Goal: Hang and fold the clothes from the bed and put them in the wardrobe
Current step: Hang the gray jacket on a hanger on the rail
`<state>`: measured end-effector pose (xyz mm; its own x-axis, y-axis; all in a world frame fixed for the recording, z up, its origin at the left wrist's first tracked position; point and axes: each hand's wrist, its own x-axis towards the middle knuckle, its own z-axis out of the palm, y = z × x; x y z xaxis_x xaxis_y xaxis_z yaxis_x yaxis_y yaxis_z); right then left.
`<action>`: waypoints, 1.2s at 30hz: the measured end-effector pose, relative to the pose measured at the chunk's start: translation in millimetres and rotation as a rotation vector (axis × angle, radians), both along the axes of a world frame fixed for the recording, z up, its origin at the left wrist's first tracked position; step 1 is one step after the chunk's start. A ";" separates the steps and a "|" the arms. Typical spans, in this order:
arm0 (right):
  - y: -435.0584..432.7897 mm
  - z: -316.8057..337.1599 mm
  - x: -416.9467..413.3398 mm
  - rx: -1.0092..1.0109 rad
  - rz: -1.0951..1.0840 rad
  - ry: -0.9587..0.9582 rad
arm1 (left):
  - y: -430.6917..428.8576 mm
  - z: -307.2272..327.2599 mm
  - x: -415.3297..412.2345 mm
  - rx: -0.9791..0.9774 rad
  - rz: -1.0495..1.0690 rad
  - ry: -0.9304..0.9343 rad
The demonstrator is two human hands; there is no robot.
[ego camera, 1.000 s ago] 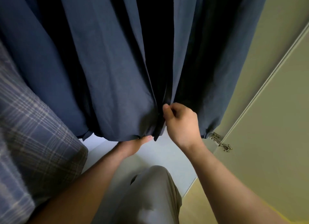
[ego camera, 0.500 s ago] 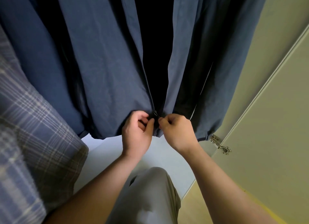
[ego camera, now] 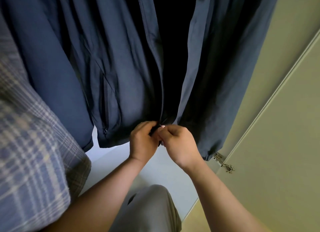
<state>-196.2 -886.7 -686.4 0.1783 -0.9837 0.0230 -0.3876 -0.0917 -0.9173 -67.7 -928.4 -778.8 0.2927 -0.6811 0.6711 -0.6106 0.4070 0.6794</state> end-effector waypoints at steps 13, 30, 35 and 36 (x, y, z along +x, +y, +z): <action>-2.9 53.2 -7.7 -0.402 -0.122 -0.082 | -18.9 2.5 14.6 0.075 0.032 -0.004; -12.5 62.6 -8.3 -0.545 -0.123 0.069 | -21.6 111.4 8.0 -0.227 -0.073 -0.069; -13.7 70.3 -9.7 -0.561 -0.120 0.080 | -24.6 116.8 2.9 -0.320 -0.034 -0.140; -14.2 73.4 -10.9 -0.565 -0.128 0.077 | -25.1 116.4 1.7 -0.310 -0.031 -0.117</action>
